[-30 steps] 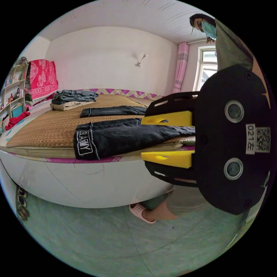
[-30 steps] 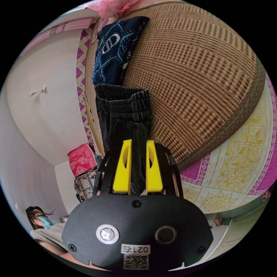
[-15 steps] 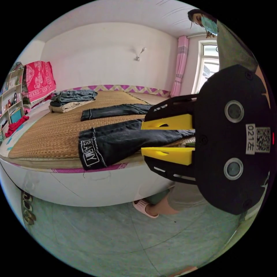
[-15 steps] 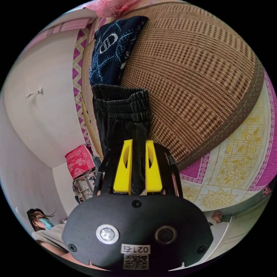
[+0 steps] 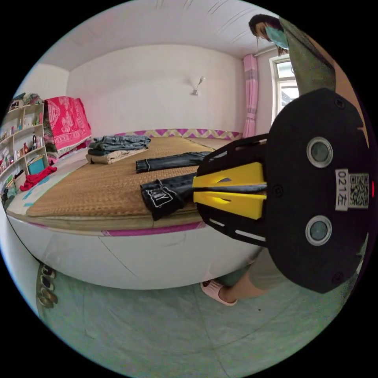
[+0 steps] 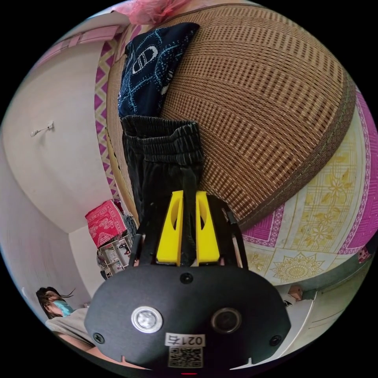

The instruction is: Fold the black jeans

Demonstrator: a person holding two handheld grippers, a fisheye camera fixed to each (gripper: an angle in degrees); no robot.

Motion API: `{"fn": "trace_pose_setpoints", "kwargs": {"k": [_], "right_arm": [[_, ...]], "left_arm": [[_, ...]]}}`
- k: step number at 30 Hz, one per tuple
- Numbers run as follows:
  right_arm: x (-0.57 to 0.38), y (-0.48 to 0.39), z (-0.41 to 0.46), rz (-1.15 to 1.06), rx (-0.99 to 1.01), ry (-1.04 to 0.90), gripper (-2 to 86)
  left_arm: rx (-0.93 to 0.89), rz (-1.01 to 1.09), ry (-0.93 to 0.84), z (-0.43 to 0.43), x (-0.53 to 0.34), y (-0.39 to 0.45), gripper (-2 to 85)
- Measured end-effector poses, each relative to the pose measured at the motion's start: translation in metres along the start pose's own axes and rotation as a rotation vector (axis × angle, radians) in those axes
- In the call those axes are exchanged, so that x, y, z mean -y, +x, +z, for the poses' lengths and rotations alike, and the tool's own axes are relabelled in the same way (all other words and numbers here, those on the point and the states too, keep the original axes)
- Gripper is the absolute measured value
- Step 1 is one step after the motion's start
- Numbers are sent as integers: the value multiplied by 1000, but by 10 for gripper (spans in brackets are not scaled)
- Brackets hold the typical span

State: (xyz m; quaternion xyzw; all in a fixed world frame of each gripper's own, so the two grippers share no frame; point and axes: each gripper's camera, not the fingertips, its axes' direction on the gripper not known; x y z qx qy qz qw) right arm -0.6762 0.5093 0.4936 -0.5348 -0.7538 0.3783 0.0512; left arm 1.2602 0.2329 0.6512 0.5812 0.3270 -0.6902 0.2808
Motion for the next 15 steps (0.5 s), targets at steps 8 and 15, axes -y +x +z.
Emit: {"fn": "trace_pose_setpoints", "kwargs": {"k": [8, 15], "right_arm": [[9, -47, -12, -11, -70, -24, 29], [7, -145, -34, -7, -57, -20, 12]], "left_arm": [[102, 65, -122, 32, 43, 62, -9], [342, -12, -277, 98, 115, 188, -10]]}}
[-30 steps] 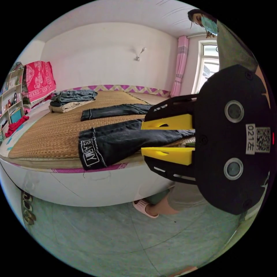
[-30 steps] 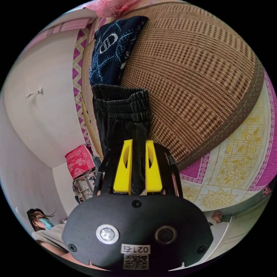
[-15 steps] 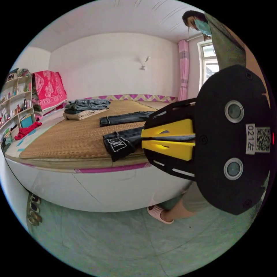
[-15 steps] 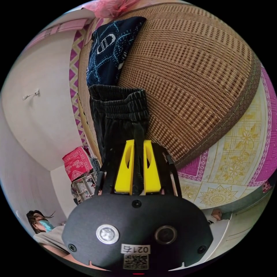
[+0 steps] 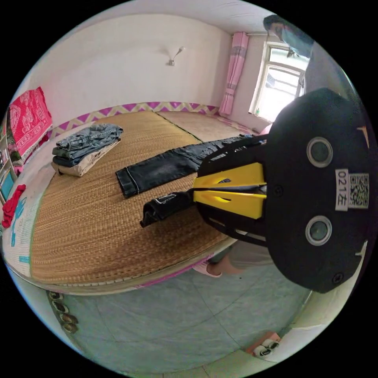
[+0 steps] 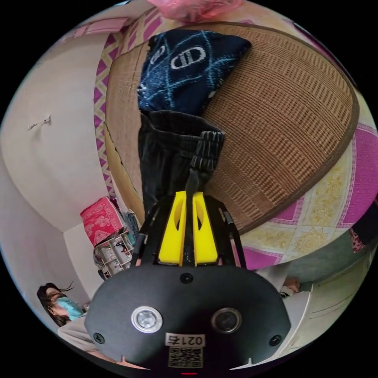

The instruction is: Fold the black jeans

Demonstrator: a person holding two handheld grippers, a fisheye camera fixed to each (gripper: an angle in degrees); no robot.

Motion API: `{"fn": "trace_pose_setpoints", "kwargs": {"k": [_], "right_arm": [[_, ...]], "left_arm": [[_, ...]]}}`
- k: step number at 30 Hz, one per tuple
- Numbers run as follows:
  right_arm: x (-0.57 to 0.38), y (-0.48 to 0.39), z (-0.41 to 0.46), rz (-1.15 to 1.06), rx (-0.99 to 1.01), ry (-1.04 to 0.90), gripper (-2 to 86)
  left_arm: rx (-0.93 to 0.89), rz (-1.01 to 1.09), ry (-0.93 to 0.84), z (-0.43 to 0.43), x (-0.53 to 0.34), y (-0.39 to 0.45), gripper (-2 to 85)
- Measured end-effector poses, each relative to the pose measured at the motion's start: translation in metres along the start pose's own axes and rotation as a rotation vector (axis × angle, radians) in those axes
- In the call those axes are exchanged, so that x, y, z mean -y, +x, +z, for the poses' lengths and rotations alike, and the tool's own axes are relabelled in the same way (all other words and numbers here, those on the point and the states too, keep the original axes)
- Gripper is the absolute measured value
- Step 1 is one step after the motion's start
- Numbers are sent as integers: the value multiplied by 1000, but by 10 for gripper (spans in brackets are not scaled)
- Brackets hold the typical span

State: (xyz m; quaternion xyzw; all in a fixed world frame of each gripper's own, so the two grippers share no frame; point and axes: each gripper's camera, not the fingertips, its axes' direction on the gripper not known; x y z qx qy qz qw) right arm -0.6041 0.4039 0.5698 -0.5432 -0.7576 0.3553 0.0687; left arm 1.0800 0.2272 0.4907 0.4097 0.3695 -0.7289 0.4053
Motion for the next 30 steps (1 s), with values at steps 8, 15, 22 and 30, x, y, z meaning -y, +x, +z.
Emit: {"fn": "trace_pose_setpoints", "kwargs": {"k": [8, 15, 22, 30], "right_arm": [[78, -169, 21, -93, 7, 1, 14], [180, -231, 107, -46, -1, -65, 45], [160, -315, 94, -282, -40, 35, 47], [68, -468, 170, -1070, -397, -134, -1]], "left_arm": [[56, -43, -141, 60, 145, 115, -10], [195, -37, -217, 181, 258, 196, -9], [121, 308, -180, 182, 276, 268, 14], [286, 1018, -277, 267, 148, 385, 37]]}}
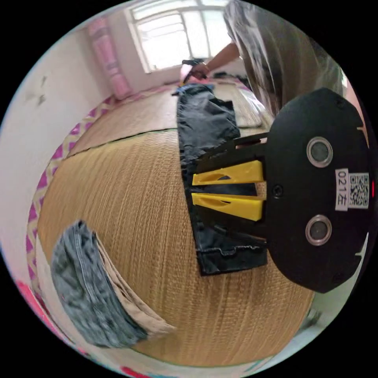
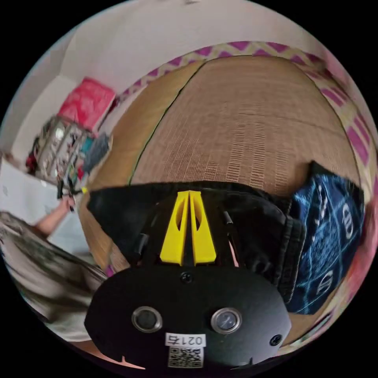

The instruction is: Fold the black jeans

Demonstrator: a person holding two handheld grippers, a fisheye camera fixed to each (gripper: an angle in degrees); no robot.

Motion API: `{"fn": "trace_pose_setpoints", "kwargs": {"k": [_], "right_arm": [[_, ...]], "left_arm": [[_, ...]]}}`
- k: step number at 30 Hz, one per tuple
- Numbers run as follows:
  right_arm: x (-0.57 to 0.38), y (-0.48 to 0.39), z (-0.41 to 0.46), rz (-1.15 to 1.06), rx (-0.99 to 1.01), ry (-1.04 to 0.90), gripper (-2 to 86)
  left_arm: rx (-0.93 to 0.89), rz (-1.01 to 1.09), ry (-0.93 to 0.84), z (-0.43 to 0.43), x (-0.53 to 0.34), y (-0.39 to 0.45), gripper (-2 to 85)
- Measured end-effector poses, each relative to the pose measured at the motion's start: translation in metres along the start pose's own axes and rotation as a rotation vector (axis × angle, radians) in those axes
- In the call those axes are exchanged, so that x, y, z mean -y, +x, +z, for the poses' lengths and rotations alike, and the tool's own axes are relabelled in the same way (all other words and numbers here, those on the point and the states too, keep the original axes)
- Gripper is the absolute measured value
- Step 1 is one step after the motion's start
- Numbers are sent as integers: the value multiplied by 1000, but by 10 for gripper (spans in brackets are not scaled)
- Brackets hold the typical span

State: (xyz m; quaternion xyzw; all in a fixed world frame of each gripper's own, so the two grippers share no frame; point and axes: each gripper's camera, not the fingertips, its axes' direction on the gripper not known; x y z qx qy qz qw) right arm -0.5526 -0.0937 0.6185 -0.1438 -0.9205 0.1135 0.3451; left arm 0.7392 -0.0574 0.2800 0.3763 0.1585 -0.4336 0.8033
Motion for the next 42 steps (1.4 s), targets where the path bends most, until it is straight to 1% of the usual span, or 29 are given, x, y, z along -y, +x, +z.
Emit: {"fn": "trace_pose_setpoints", "kwargs": {"k": [2, 3, 5, 7, 8, 11, 12, 13, 15, 18, 21, 24, 27, 28, 30, 32, 34, 36, 37, 38, 39, 41, 42], "right_arm": [[29, -41, 27, -168, -90, -115, 2], [36, -51, 32, -212, -117, -136, 4], [63, -93, 48, -426, -266, -224, 38], [79, -116, 56, -579, -348, -278, 58], [91, -125, 59, -644, -370, -315, 61], [117, -128, 66, -716, -393, -421, 57], [121, -127, 68, -717, -383, -447, 53], [129, -125, 68, -712, -348, -486, 44], [140, -126, 61, -693, -316, -516, 28], [160, -136, 29, -660, -301, -456, 6], [173, -143, 5, -634, -321, -395, 0], [192, -137, 4, -576, -327, -390, 1], [203, -121, 27, -510, -314, -453, 12], [204, -115, 32, -495, -305, -479, 20], [210, -108, 23, -445, -276, -462, 27], [215, -103, -6, -389, -233, -413, 24], [211, -103, -33, -372, -273, -356, 2], [200, -109, -57, -387, -271, -307, -5], [189, -120, -66, -421, -225, -298, -7], [175, -136, -69, -471, -137, -295, -8], [167, -146, -69, -504, -86, -300, -9], [128, -188, -58, -637, 34, -361, -9], [117, -197, -52, -662, 35, -388, -9]], "left_arm": [[24, 111, -21, 26, 15, 42, 40], [35, 184, -53, 43, 27, 67, 46], [64, 298, -85, 63, 46, 101, 69], [107, 456, -151, 87, 71, 138, 95], [115, 485, -167, 92, 76, 145, 99], [126, 594, -277, 119, 96, 170, 96], [149, 620, -323, 128, 99, 176, 85], [171, 637, -323, 131, 101, 181, 74], [187, 637, -324, 129, 104, 185, 48], [155, 617, -304, 114, 107, 189, 2], [175, 622, -266, 102, 106, 194, -7], [164, 573, -252, 102, 115, 187, -5], [133, 471, -317, 124, 124, 166, 8], [101, 457, -308, 121, 124, 158, 17], [69, 418, -302, 112, 121, 145, 33], [115, 383, -288, 96, 110, 131, 46], [174, 352, -290, 75, 86, 108, 53], [211, 349, -280, 59, 60, 95, 51], [186, 341, -279, 51, 41, 90, 51], [176, 336, -274, 47, 31, 88, 52], [172, 321, -246, 38, 9, 86, 54], [183, 284, -205, 25, -27, 83, 52], [199, 230, -176, 17, -53, 76, 47]]}}
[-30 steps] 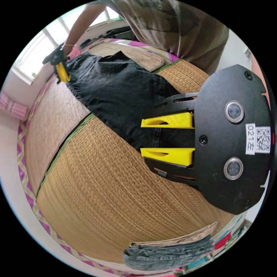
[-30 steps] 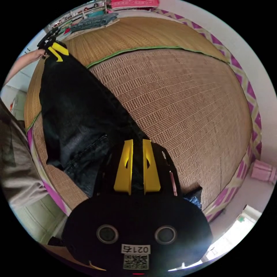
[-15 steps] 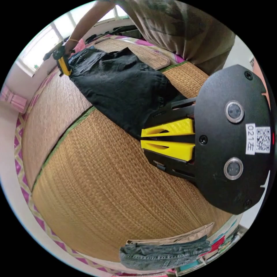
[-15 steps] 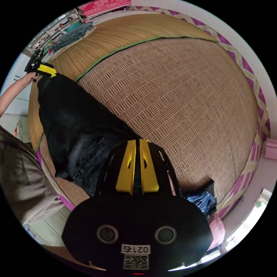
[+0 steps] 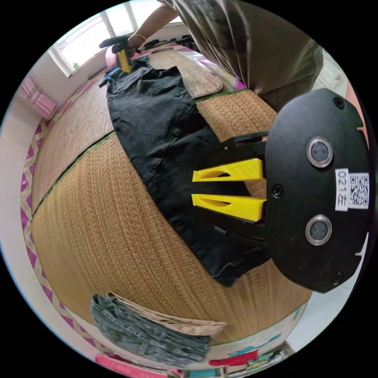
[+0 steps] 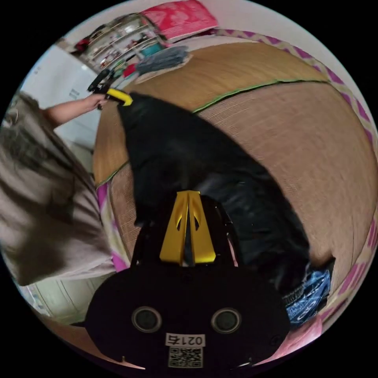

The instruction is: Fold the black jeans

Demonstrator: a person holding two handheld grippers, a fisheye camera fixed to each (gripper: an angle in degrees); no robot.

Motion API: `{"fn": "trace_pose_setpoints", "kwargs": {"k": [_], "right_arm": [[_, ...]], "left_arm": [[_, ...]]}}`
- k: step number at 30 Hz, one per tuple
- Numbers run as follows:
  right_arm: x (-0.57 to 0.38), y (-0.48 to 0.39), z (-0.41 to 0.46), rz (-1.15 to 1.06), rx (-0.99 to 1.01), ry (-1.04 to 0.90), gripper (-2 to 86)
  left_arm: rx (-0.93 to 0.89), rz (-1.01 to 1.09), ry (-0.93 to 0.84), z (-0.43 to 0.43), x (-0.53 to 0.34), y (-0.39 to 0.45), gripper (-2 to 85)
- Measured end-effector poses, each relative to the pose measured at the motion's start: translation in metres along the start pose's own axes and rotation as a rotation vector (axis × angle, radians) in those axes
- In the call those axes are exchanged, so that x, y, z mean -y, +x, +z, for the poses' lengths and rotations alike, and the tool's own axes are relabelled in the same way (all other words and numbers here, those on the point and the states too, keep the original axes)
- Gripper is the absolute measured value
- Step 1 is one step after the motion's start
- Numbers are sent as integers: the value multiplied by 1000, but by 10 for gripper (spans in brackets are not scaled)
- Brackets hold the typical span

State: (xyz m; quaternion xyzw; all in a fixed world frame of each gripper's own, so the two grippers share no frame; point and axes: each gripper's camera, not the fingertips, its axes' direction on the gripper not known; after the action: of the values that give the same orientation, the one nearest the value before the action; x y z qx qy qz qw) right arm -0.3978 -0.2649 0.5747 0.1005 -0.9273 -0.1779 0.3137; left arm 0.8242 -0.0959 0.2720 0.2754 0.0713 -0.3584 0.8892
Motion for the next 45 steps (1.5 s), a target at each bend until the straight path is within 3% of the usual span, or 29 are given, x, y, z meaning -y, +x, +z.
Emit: {"fn": "trace_pose_setpoints", "kwargs": {"k": [3, 6, 8, 12, 22, 29, 34, 39, 41, 45], "right_arm": [[-20, -27, 67, 58, -130, -264, -9], [-56, -29, 70, 164, -182, -146, -8], [-62, -27, 71, 236, -135, -242, -8], [-83, -42, 51, 269, -129, -105, -8], [-153, -71, 51, 373, -20, 7, -8], [-207, -83, 72, 433, -3, 1, -7], [-243, -88, 85, 465, -29, -3, -7], [-286, -90, 103, 504, -30, 4, -7], [-308, -91, 115, 521, -29, 4, -7], [-344, -92, 130, 560, -9, 23, -6]], "left_arm": [[-3, -194, 24, 3, -74, -18, 26], [-16, -411, 56, 3, -153, -47, 10], [-44, -584, 134, -6, -204, -69, 8], [-310, -957, 389, 7, -312, -117, 52], [-647, -1268, 689, 77, -403, -161, 103], [-738, -1304, 801, 92, -431, -179, 31], [-658, -1108, 785, 44, -417, -186, -6], [-666, -1074, 848, 8, -413, -178, -9], [-675, -983, 896, -15, -396, -163, -9], [-584, -575, 893, -102, -307, -82, -8]]}}
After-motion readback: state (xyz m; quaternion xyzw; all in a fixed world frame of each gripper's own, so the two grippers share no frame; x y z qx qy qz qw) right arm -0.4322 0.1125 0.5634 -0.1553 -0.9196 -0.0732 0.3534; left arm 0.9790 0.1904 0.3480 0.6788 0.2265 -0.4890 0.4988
